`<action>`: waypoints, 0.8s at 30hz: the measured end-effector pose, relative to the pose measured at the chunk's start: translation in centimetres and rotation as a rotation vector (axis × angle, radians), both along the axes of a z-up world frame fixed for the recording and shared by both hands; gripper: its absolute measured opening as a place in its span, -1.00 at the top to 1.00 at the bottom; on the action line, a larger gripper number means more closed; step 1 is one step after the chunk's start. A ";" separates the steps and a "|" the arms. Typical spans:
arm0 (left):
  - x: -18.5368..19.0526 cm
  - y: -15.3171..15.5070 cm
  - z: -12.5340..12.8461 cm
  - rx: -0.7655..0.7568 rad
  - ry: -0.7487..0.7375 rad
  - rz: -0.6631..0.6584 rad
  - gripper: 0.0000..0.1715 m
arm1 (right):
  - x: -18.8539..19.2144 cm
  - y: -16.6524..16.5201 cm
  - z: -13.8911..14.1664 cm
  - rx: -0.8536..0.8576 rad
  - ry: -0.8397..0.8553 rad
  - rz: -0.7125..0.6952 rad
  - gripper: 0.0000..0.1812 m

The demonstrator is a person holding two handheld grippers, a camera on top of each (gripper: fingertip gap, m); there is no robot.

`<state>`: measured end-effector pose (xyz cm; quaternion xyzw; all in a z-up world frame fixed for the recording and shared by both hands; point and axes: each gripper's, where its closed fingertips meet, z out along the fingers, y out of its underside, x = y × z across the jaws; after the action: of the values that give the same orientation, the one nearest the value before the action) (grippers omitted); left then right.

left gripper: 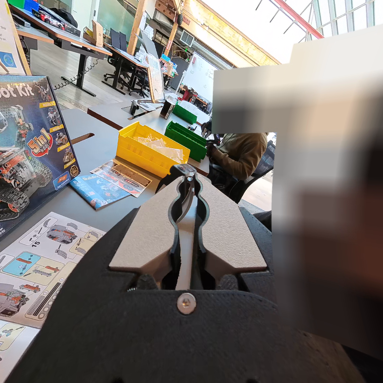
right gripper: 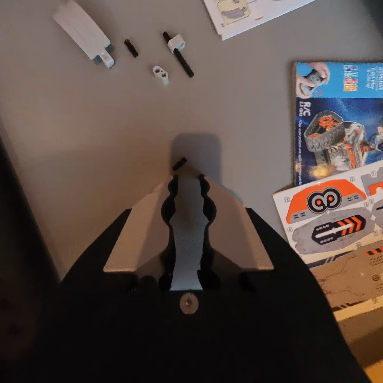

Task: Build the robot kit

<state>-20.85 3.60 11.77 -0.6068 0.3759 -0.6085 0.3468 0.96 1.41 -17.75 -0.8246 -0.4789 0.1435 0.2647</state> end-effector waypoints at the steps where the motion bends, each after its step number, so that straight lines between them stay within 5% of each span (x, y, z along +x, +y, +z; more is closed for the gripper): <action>1: 0.0 0.0 0.0 -0.001 0.001 -0.001 0.95 | 0.2 0.1 0.0 0.013 0.054 -0.023 0.75; 10: 0.6 0.3 -0.5 -0.015 0.018 -0.001 0.95 | -0.8 -0.3 0.1 0.083 0.136 -0.328 0.50; 18: 0.9 0.3 -0.7 -0.018 0.030 -0.009 0.95 | -1.0 0.1 0.1 0.145 0.133 -0.486 0.78; 24: 0.6 0.4 -0.6 -0.020 0.021 -0.006 0.95 | -0.9 -0.3 0.1 0.148 0.154 -0.444 0.96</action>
<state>-20.23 3.98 11.13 -0.6155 0.3753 -0.6068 0.3348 0.04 1.15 -17.67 -0.8748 -0.2735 0.1087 0.3849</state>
